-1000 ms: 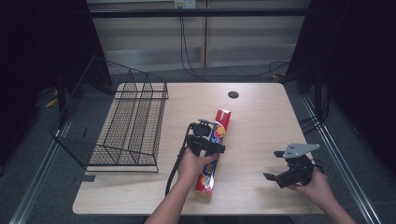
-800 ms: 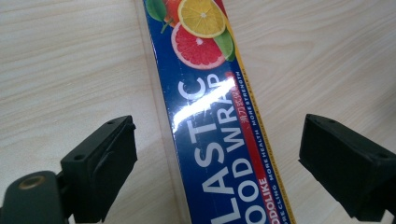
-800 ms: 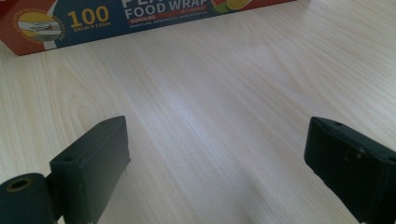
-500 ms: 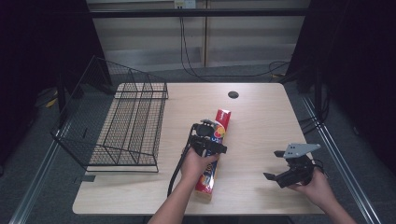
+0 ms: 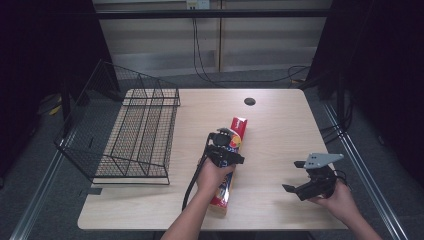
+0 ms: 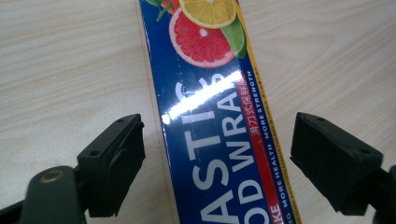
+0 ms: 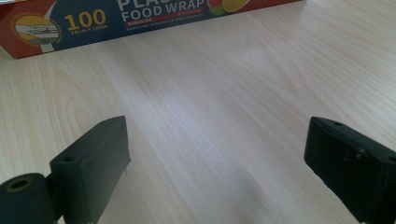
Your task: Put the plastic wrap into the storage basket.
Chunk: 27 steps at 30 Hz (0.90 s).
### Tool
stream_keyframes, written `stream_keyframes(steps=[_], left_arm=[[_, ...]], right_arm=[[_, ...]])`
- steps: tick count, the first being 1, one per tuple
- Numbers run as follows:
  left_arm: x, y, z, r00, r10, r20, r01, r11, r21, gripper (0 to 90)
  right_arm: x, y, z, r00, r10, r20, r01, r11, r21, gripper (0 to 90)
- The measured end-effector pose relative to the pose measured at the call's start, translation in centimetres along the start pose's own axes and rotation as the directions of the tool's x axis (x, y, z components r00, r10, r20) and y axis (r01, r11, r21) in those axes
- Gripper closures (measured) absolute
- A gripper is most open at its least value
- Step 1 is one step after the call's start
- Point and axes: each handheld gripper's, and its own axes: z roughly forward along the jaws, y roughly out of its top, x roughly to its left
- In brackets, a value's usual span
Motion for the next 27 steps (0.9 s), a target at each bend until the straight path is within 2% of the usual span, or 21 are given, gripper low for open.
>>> stream_keyframes(steps=[4, 9, 11, 15, 18, 22, 27], left_arm=[[0.2, 0.0, 0.3, 0.9998, -0.020, -0.003, 0.020, 0.9998, 0.005, 19.3], [0.3, 0.1, 0.4, 0.9998, -0.019, -0.004, 0.020, 0.9996, 0.019, 24.1], [0.4, 0.1, 0.6, 0.9998, -0.019, 0.008, 0.019, 0.9994, 0.029, 26.2], [0.2, 0.1, 0.9, 0.9994, -0.033, 0.006, 0.032, 0.9988, 0.037, 26.2], [0.2, 0.1, 1.1, 0.9998, -0.018, 0.007, 0.018, 0.9982, 0.057, 27.5], [0.3, 0.2, 1.3, 0.9990, -0.043, 0.009, 0.042, 0.9969, 0.066, 28.6], [0.3, 0.3, 1.3, 0.9990, -0.044, 0.009, 0.043, 0.9958, 0.081, 29.1]], right_arm=[[0.0, 0.0, -0.1, 1.0000, 0.001, 0.005, -0.001, 1.0000, -0.001, 6.8], [-0.1, 0.0, -0.2, 1.0000, 0.005, 0.004, -0.005, 1.0000, -0.005, 6.9], [-0.1, 0.0, -0.2, 1.0000, 0.006, 0.003, -0.006, 1.0000, -0.004, 6.9], [-0.1, 0.0, -0.2, 1.0000, 0.007, 0.008, -0.006, 0.9999, -0.010, 7.0], [-0.1, 0.0, -0.3, 0.9999, 0.011, 0.006, -0.011, 0.9999, -0.011, 7.1], [-0.1, 0.0, -0.3, 0.9999, 0.007, 0.008, -0.007, 0.9999, -0.013, 7.2], [-0.1, 0.0, -0.3, 1.0000, 0.006, 0.008, -0.006, 0.9999, -0.013, 7.3]])
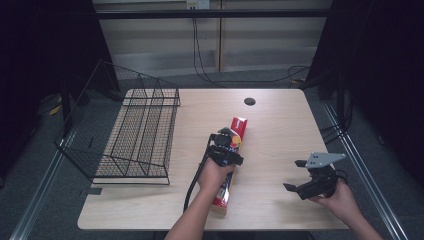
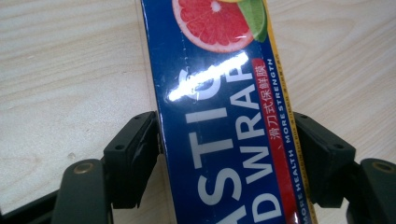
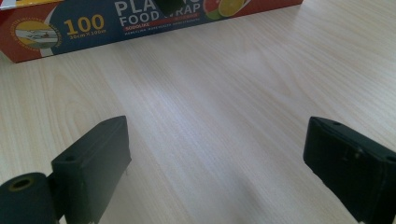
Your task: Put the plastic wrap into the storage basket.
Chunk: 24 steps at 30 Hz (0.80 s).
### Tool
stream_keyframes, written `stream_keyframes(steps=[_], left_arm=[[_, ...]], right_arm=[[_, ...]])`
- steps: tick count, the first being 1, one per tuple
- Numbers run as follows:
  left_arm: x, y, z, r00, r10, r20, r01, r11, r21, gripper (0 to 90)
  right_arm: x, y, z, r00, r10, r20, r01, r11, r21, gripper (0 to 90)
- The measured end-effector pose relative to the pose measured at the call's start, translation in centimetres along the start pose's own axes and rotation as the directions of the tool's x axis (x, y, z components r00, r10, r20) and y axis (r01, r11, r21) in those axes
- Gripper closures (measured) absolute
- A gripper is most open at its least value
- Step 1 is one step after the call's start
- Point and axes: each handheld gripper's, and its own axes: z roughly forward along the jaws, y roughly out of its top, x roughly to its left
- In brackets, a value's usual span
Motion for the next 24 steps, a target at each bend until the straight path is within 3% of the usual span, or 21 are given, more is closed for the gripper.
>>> stream_keyframes(steps=[9, 15, 17, 18, 20, 24], left_arm=[[0.0, 0.0, 0.1, 0.9991, -0.041, -0.004, 0.041, 0.9991, 0.012, 30.8], [0.1, 0.6, -0.8, 0.9971, -0.074, -0.014, 0.075, 0.9966, 0.034, 40.2], [0.3, 0.8, -1.0, 0.9975, -0.068, -0.018, 0.069, 0.9963, 0.051, 42.6], [0.2, 0.8, -1.1, 0.9987, -0.031, -0.041, 0.034, 0.9969, 0.071, 43.1], [-0.1, 1.0, -1.2, 0.9974, 0.002, -0.072, 0.004, 0.9956, 0.094, 43.6], [0.2, 1.3, -1.7, 0.9989, -0.023, -0.040, 0.027, 0.9942, 0.104, 43.7]], right_arm=[[0.0, 0.1, -0.1, 1.0000, 0.003, 0.007, -0.002, 1.0000, -0.009, 7.7], [0.0, 0.1, -0.1, 1.0000, 0.001, 0.003, -0.001, 1.0000, -0.006, 8.1], [0.0, 0.1, -0.1, 1.0000, 0.001, 0.006, 0.000, 0.9999, -0.011, 8.1], [0.0, 0.2, -0.2, 1.0000, 0.000, 0.006, 0.000, 0.9999, -0.012, 8.0], [-0.1, 0.1, -0.3, 0.9999, 0.003, 0.012, -0.003, 0.9999, -0.013, 8.1], [-0.1, 0.1, -0.3, 0.9999, 0.010, 0.008, -0.010, 0.9998, -0.017, 8.1]])
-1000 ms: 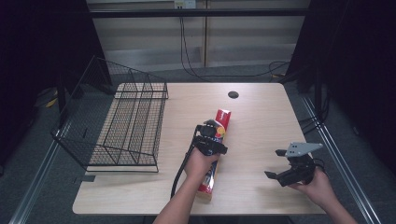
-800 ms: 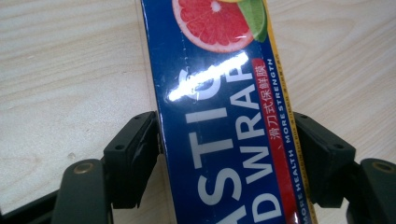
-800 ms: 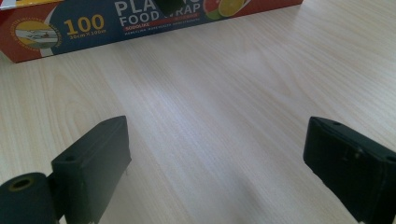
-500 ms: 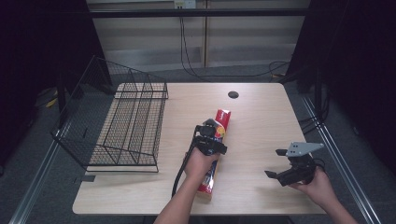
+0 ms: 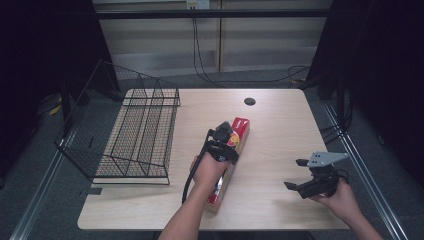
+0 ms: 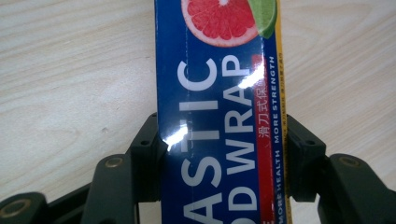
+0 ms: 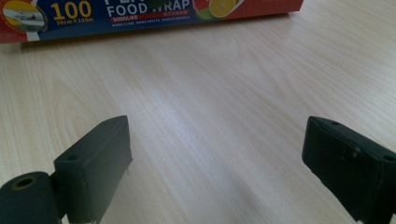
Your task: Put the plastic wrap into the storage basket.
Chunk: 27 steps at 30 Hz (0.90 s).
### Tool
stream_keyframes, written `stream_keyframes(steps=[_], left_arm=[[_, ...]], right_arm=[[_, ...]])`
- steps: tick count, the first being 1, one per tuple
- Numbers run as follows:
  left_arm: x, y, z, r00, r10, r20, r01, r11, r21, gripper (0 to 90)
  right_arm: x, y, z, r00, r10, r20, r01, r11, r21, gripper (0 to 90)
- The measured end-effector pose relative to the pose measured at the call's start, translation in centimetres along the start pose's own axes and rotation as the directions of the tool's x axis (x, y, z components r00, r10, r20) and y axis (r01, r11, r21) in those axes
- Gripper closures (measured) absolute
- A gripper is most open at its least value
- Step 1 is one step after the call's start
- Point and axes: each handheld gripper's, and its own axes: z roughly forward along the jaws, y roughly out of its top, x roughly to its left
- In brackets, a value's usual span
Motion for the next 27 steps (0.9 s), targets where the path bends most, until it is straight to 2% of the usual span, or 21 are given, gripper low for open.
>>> stream_keyframes(steps=[1, 3, 9, 14, 18, 23, 26, 27], left_arm=[[0.1, 0.1, -0.1, 0.9999, 0.009, -0.008, -0.009, 0.9999, 0.011, 43.7], [0.3, 0.1, -0.4, 0.9999, -0.016, 0.004, 0.016, 0.9999, 0.005, 43.7], [0.9, 0.2, -1.2, 0.9997, -0.021, -0.010, 0.021, 0.9996, 0.017, 43.8], [1.3, 0.5, -2.4, 0.9997, -0.020, -0.011, 0.021, 0.9997, 0.016, 43.7], [1.7, 0.8, -3.6, 0.9991, -0.043, 0.005, 0.043, 0.9991, 0.002, 43.7], [2.1, 1.2, -4.8, 0.9992, -0.039, -0.006, 0.039, 0.9992, 0.002, 43.7], [2.4, 1.3, -5.4, 0.9977, -0.068, 0.001, 0.068, 0.9976, -0.009, 43.7], [2.5, 1.4, -5.7, 0.9980, -0.063, -0.006, 0.063, 0.9980, 0.002, 43.7]], right_arm=[[0.0, 0.0, 0.0, 1.0000, 0.001, 0.000, -0.001, 1.0000, 0.000, 8.0], [0.0, 0.0, 0.0, 1.0000, -0.001, 0.002, 0.001, 1.0000, 0.000, 8.0], [-0.1, 0.0, 0.0, 1.0000, 0.000, 0.007, 0.000, 1.0000, -0.002, 7.8], [-0.1, 0.0, 0.0, 1.0000, 0.001, 0.006, -0.001, 1.0000, -0.004, 7.3], [-0.1, 0.0, 0.0, 1.0000, -0.001, 0.006, 0.001, 1.0000, -0.004, 7.0], [-0.1, 0.0, 0.0, 1.0000, -0.002, 0.006, 0.002, 1.0000, -0.006, 6.5], [-0.1, 0.0, -0.1, 1.0000, 0.002, 0.005, -0.002, 1.0000, -0.009, 6.3], [-0.1, 0.0, -0.1, 1.0000, 0.003, 0.002, -0.003, 0.9999, -0.010, 6.3]])
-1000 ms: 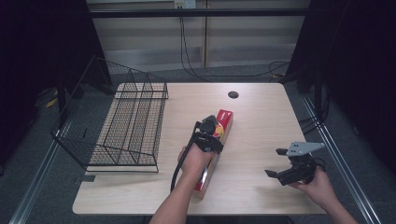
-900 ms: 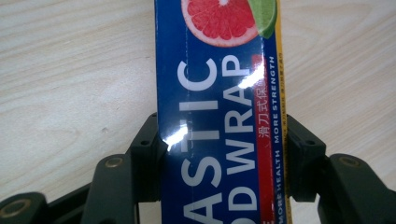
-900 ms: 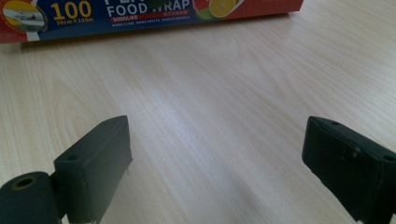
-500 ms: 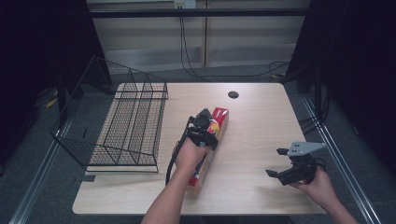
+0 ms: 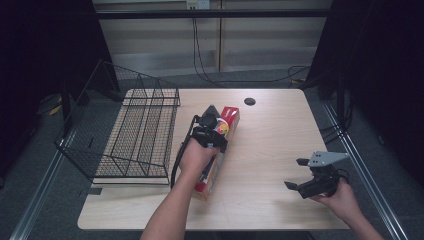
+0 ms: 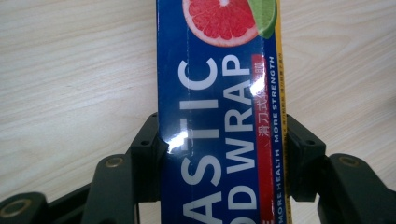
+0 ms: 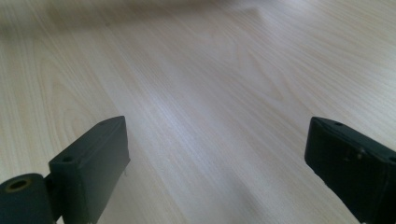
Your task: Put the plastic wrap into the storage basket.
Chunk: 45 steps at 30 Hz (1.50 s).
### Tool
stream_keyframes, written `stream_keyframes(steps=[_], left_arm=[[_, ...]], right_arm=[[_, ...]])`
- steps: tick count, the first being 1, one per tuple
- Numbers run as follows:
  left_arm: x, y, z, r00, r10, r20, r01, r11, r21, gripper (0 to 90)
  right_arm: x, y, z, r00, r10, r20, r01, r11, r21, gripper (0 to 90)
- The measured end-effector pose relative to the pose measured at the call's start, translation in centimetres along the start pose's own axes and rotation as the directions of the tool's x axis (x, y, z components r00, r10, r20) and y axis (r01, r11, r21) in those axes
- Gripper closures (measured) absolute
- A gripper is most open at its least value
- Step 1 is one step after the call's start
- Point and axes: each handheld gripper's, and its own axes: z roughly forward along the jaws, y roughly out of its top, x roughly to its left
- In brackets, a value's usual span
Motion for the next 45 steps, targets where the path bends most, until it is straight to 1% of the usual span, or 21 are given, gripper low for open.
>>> stream_keyframes(steps=[2, 4, 6, 8, 9, 12, 17, 19, 22, 23, 24, 25, 27, 29, 30, 32, 34, 36, 38, 40, 45], left_arm=[[0.1, 0.2, -0.3, 0.9999, 0.005, -0.010, -0.005, 1.0000, 0.004, 43.7], [0.2, 0.2, -0.6, 0.9999, -0.005, -0.009, 0.005, 1.0000, -0.001, 43.7], [0.4, 0.3, -1.0, 1.0000, -0.001, -0.010, 0.001, 1.0000, 0.001, 43.7], [0.5, 0.4, -1.3, 0.9998, -0.018, -0.010, 0.018, 0.9998, -0.007, 43.7], [0.6, 0.5, -1.4, 0.9997, -0.023, -0.006, 0.023, 0.9997, -0.001, 43.7], [0.8, 0.6, -1.9, 0.9996, -0.022, -0.020, 0.022, 0.9998, 0.003, 43.7], [1.3, 0.9, -2.8, 0.9994, -0.034, -0.012, 0.033, 0.9994, -0.003, 43.7], [1.4, 1.0, -3.1, 0.9991, -0.034, -0.026, 0.034, 0.9994, -0.010, 43.7], [1.7, 1.1, -3.5, 0.9988, -0.043, -0.025, 0.043, 0.9990, -0.010, 43.7], [1.6, 1.1, -3.7, 0.9982, -0.053, -0.027, 0.053, 0.9985, -0.009, 43.7], [1.7, 1.2, -3.8, 0.9979, -0.053, -0.038, 0.052, 0.9986, -0.013, 43.6], [1.8, 1.2, -4.0, 0.9983, -0.048, -0.033, 0.048, 0.9988, -0.005, 43.7], [1.8, 1.3, -4.2, 0.9979, -0.058, -0.030, 0.058, 0.9982, -0.014, 43.6], [1.9, 1.3, -4.3, 0.9981, -0.049, -0.038, 0.049, 0.9987, -0.013, 43.6], [1.9, 1.4, -4.6, 0.9977, -0.043, -0.053, 0.042, 0.9990, -0.012, 43.7], [2.0, 1.5, -4.8, 0.9975, -0.051, -0.049, 0.051, 0.9986, -0.015, 43.7], [2.1, 1.5, -5.1, 0.9975, -0.045, -0.054, 0.044, 0.9990, -0.009, 43.7], [2.1, 1.6, -5.3, 0.9969, -0.056, -0.056, 0.055, 0.9982, -0.023, 43.7], [2.3, 1.7, -5.7, 0.9971, -0.051, -0.056, 0.050, 0.9986, -0.018, 43.7], [2.3, 1.7, -6.0, 0.9965, -0.064, -0.054, 0.063, 0.9977, -0.024, 43.7], [2.5, 1.9, -6.8, 0.9954, -0.064, -0.071, 0.062, 0.9975, -0.033, 43.7]], right_arm=[[0.0, 0.0, 0.0, 1.0000, 0.000, 0.000, 0.000, 1.0000, -0.001, 5.5], [0.0, 0.0, 0.0, 1.0000, 0.001, 0.001, -0.001, 1.0000, -0.003, 5.0], [0.0, 0.0, 0.0, 1.0000, 0.000, 0.001, 0.000, 1.0000, -0.008, 4.3], [0.0, 0.0, 0.0, 1.0000, -0.001, 0.003, 0.001, 0.9999, -0.012, 4.1], [0.0, 0.0, 0.0, 1.0000, 0.000, 0.003, 0.000, 0.9999, -0.012, 4.0], [0.0, 0.0, 0.1, 1.0000, 0.003, 0.003, -0.003, 1.0000, -0.007, 2.8], [0.1, 0.0, 0.2, 1.0000, 0.003, 0.005, -0.003, 1.0000, 0.000, 1.9], [0.1, 0.0, 0.3, 1.0000, 0.001, 0.004, -0.001, 1.0000, 0.007, 1.4], [0.1, 0.0, 0.4, 1.0000, -0.009, 0.003, 0.009, 0.9999, 0.010, 1.4], [0.1, 0.0, 0.4, 1.0000, -0.009, 0.001, 0.009, 0.9999, 0.010, 1.4], [0.1, 0.1, 0.3, 1.0000, -0.007, 0.006, 0.007, 0.9999, 0.008, 1.3], [0.2, 0.1, 0.3, 1.0000, -0.004, 0.005, 0.004, 1.0000, 0.006, 1.3], [0.2, 0.1, 0.3, 1.0000, -0.005, 0.001, 0.005, 1.0000, 0.003, 0.9], [0.2, 0.1, 0.3, 0.9999, -0.014, 0.003, 0.014, 0.9999, 0.004, 0.9], [0.2, 0.1, 0.4, 0.9999, -0.013, 0.003, 0.013, 0.9999, 0.009, 1.0], [0.2, 0.1, 0.4, 0.9999, -0.015, 0.002, 0.015, 0.9998, 0.011, 1.0], [0.3, 0.1, 0.4, 0.9999, -0.016, -0.005, 0.016, 0.9998, 0.013, 1.1], [0.3, 0.1, 0.3, 0.9998, -0.018, 0.002, 0.018, 0.9998, 0.009, 1.1], [0.2, 0.1, 0.3, 0.9998, -0.020, -0.004, 0.020, 0.9998, 0.001, 1.0], [0.2, 0.1, 0.2, 0.9998, -0.019, -0.009, 0.019, 0.9998, 0.000, 1.0], [0.2, 0.1, 0.2, 0.9998, -0.018, -0.002, 0.018, 0.9998, -0.006, 0.7]])
